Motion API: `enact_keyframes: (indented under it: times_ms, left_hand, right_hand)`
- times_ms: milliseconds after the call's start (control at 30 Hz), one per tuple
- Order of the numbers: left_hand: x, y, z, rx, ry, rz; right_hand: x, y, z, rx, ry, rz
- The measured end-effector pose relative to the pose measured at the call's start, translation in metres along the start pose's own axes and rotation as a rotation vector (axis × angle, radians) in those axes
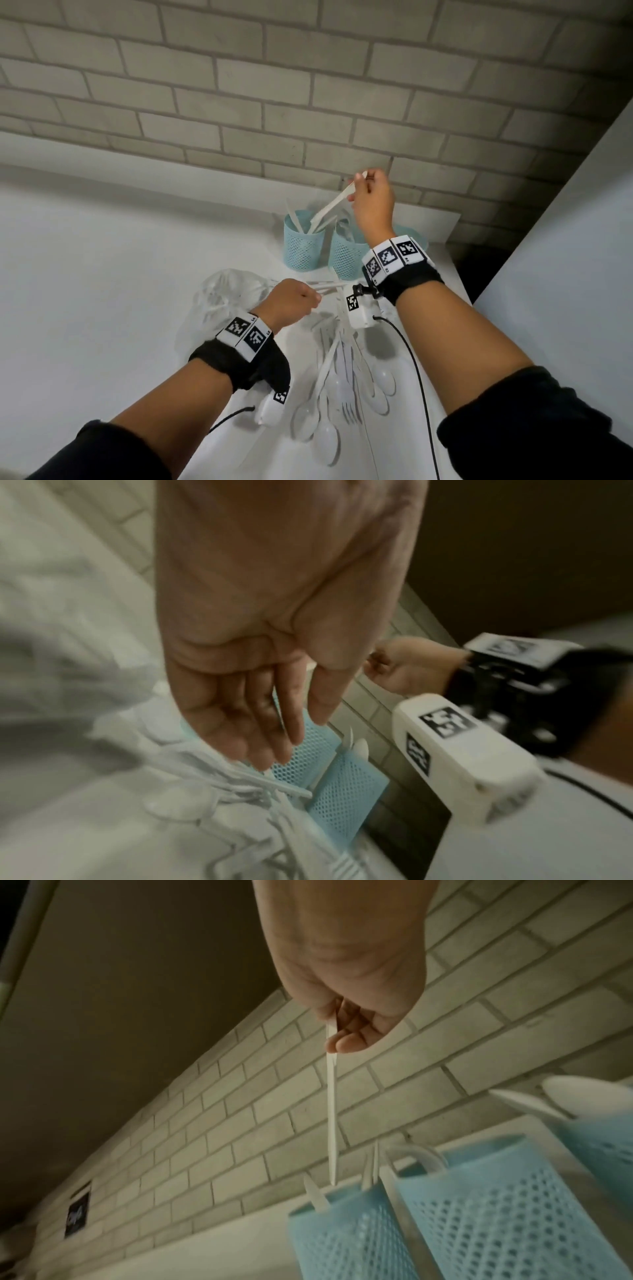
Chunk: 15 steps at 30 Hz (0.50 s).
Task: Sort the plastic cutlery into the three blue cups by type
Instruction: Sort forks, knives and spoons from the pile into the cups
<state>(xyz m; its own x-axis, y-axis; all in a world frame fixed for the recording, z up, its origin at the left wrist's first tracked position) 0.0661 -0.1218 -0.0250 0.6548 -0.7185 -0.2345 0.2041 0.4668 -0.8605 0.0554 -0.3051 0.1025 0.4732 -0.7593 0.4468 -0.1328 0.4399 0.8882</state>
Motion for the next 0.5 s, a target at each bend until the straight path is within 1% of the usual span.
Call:
enact_keyframes:
  times_ms: [67, 100, 167, 233, 300, 367, 400, 433, 500]
  left_hand:
    - [-0.008, -0.001, -0.01, 0.352, 0.069, -0.088]
    - [-0.012, 0.004, -0.017, 0.484, 0.112, -0.089]
    - [-0.017, 0.017, -0.025, 0.631, 0.174, -0.046]
    - [-0.02, 0.027, -0.03, 0.69, 0.213, -0.009]
    - [-0.021, 0.033, -0.032, 0.749, 0.248, 0.015]
    - [-0.018, 0.032, -0.031, 0.797, 0.248, 0.021]
    - [-0.013, 0.028, -0.028, 0.81, 0.218, 0.007]
    - [-0.008, 0.022, -0.026, 0.814, 0.172, -0.014]
    - [0.007, 0.01, -0.019, 0.786, 0.065, -0.053]
  right_hand:
    - [-0.005, -0.015, -0.016, -0.083, 0.057, 0.004]
    - [-0.008, -0.022, -0.025, -0.126, 0.1, -0.002]
    - [-0.014, -0.035, -0.035, -0.19, 0.187, -0.042]
    - [-0.014, -0.04, -0.035, -0.19, 0.237, -0.073]
    - [-0.011, -0.033, -0.025, -0.152, 0.232, -0.069]
    - [-0.007, -0.026, -0.009, -0.126, 0.251, -0.12]
    - [-0.007, -0.025, -0.002, -0.142, 0.307, -0.175]
    - [-0.009, -0.025, 0.004, -0.184, 0.397, -0.238]
    - [-0.022, -0.028, 0.016, -0.332, 0.658, -0.373]
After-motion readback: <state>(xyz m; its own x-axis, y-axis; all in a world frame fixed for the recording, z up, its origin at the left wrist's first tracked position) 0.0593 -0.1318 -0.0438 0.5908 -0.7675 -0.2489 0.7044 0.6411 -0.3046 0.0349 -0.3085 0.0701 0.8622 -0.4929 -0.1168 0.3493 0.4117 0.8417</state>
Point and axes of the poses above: each hand's wrist, its own x-axis towards the middle knuckle, its own z-axis out of the back of the hand, y = z × x, the point moved 8 cm from there along x, towards the middle knuckle, and after that the axes turned 3 degrees about x, right-handed, at the moved point
